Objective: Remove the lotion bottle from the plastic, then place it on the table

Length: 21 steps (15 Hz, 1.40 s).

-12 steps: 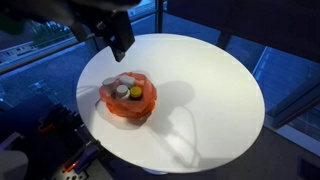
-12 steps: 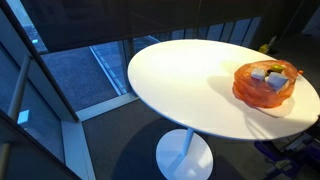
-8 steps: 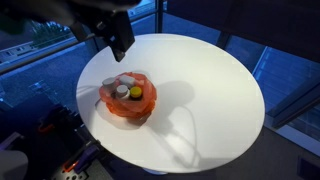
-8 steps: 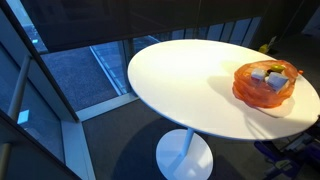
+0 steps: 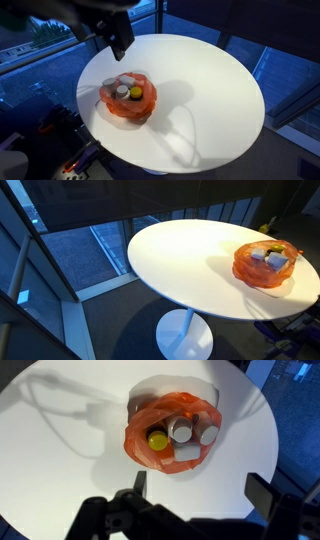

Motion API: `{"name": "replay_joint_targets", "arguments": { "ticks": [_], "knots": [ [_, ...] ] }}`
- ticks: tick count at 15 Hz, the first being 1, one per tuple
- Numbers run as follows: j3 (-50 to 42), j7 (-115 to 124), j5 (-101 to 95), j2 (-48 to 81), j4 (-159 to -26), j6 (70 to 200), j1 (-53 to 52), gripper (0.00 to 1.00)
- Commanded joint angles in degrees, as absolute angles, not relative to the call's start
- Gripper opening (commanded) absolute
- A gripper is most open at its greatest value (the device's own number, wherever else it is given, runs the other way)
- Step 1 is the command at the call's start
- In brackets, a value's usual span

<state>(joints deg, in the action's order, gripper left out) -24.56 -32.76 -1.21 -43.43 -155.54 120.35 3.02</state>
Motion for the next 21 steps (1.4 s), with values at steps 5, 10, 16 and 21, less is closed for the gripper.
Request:
{"name": "replay_joint_targets", "arguments": {
  "ticks": [5,10,16,21],
  "knots": [
    [-17.38,-30.12,1.32,-43.17,-154.88,121.08,1.77,1.0],
    [-13.5,-26.56,0.32,-40.93,-156.8,125.74,0.84,1.0],
    [-12.7,-23.76,0.98,-33.79,-159.49,133.98,0.85,1.0],
    [-11.21,-17.28,1.96,-27.9,-159.63,140.18,1.62,1.0]
  ]
}}
